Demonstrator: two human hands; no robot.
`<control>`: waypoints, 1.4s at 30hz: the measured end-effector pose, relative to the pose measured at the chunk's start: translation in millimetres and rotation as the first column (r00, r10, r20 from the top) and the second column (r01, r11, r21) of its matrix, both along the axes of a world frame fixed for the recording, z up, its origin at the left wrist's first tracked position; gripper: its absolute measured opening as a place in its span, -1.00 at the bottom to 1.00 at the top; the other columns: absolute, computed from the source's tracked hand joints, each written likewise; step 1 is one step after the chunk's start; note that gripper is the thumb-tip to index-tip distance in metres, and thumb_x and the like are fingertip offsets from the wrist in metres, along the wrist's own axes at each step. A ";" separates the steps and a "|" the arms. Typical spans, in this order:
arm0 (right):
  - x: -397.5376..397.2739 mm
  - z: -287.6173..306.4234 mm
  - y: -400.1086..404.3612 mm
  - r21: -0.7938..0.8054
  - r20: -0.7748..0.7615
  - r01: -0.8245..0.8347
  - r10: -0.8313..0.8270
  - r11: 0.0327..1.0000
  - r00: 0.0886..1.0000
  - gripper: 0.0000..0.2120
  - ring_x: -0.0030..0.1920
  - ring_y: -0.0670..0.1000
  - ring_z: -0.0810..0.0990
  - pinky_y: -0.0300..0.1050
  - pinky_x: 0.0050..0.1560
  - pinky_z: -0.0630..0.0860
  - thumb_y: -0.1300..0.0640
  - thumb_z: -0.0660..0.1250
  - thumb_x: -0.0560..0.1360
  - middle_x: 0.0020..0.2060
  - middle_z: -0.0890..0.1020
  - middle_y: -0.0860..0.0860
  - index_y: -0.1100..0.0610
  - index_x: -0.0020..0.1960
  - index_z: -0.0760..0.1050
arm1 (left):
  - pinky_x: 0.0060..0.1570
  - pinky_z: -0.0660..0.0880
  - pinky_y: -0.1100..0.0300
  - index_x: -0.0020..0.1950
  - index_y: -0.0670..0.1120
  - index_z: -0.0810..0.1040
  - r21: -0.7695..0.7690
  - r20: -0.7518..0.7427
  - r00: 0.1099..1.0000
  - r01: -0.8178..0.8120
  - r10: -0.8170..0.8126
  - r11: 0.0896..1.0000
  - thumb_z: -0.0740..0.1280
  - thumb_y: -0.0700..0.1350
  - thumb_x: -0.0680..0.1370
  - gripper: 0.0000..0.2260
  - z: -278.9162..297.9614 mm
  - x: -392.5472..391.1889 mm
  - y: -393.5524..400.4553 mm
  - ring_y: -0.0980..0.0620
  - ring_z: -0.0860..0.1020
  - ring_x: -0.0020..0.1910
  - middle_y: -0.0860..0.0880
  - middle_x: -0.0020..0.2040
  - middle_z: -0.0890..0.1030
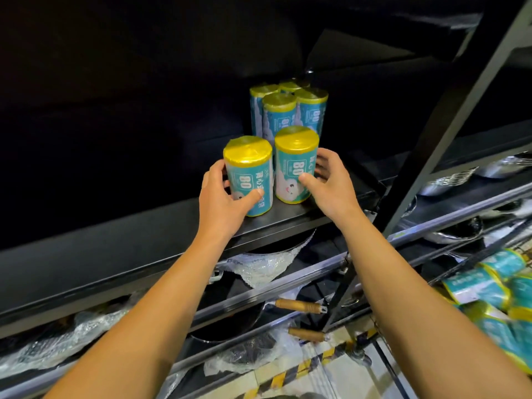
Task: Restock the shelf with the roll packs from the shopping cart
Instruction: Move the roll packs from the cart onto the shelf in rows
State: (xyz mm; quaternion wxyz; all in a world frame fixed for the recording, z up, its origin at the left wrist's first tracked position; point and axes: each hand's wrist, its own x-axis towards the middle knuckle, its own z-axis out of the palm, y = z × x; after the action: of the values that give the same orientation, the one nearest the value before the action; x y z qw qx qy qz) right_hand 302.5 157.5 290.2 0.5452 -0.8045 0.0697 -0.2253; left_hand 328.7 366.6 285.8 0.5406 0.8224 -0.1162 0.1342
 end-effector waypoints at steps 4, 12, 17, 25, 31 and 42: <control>-6.4 0.4 8.9 -0.032 0.017 -0.018 0.018 0.999 1.000 -0.36 0.24 -0.24 0.38 -0.44 0.25 0.36 0.16 0.50 0.46 0.29 0.39 -0.05 0.03 0.46 0.32 | 0.05 0.57 0.30 0.37 -0.04 0.41 -0.010 0.004 1.000 -0.018 0.018 1.000 0.58 -0.07 0.39 -0.38 -0.1 2.0 -3.3 0.15 0.49 0.15 0.02 0.27 0.50; 12.4 -4.1 -14.2 -0.115 0.057 0.161 -0.155 0.980 0.986 -0.33 0.10 -0.17 0.49 -0.31 0.08 0.40 0.16 0.54 0.41 0.14 0.49 -0.14 0.09 0.43 0.33 | 0.01 0.57 0.25 0.35 -0.10 0.43 -0.012 -0.028 0.998 -0.058 0.058 0.998 0.61 0.00 0.33 -0.34 -0.6 17.5 -32.6 0.14 0.53 0.11 0.00 0.23 0.55; 44.8 2.3 -56.0 -0.230 0.008 0.294 -0.301 0.928 0.954 -0.47 0.14 0.01 0.46 -0.38 -0.05 0.20 0.17 0.51 0.44 0.22 0.45 0.09 0.20 0.34 0.41 | 0.08 0.61 0.01 0.34 -0.12 0.44 -0.004 -0.058 0.995 -0.077 0.077 0.997 0.55 0.18 0.23 -0.22 2.0 33.6 -60.2 0.10 0.57 0.12 -0.02 0.19 0.58; 88.2 2.6 -71.2 -0.221 -0.036 0.328 -0.343 0.919 0.939 -0.36 0.20 0.14 0.54 -0.16 0.06 0.40 0.06 0.53 0.43 0.18 0.46 0.14 0.22 0.39 0.35 | 0.09 0.46 0.31 0.47 -0.12 0.35 0.005 -0.025 0.998 -0.063 0.063 0.998 0.61 -0.05 0.35 -0.24 6.5 61.5 -111.8 0.14 0.49 0.08 0.09 0.20 0.47; 96.0 -3.1 -70.3 -0.199 -0.011 0.320 -0.329 0.926 0.944 -0.29 0.19 0.11 0.56 -0.18 0.04 0.41 -0.09 0.52 0.44 0.22 0.45 0.09 0.14 0.45 0.31 | 0.14 0.59 -0.02 0.40 -0.05 0.39 -0.075 -0.034 0.995 -0.098 0.096 0.992 0.54 0.21 0.19 -0.15 -0.6 87.6 -132.6 0.07 0.60 0.17 -0.05 0.27 0.56; 64.7 -2.8 -69.3 -0.097 -0.009 0.221 -0.222 0.971 0.975 -0.19 0.40 0.12 0.38 -0.06 0.30 0.38 -0.02 0.52 0.43 0.38 0.38 0.14 0.21 0.52 0.22 | 0.27 0.51 0.09 0.57 -0.06 0.21 -0.009 -0.043 0.995 -0.090 0.089 0.996 0.58 0.00 0.38 -0.14 1.1 67.2 -122.0 0.05 0.52 0.31 -0.01 0.40 0.47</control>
State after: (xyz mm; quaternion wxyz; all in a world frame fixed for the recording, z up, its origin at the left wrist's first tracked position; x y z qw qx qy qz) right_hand 367.2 88.2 287.4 0.4768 -0.8190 0.1535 -0.2799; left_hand 395.9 244.6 286.9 0.5408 0.8264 -0.0672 0.1415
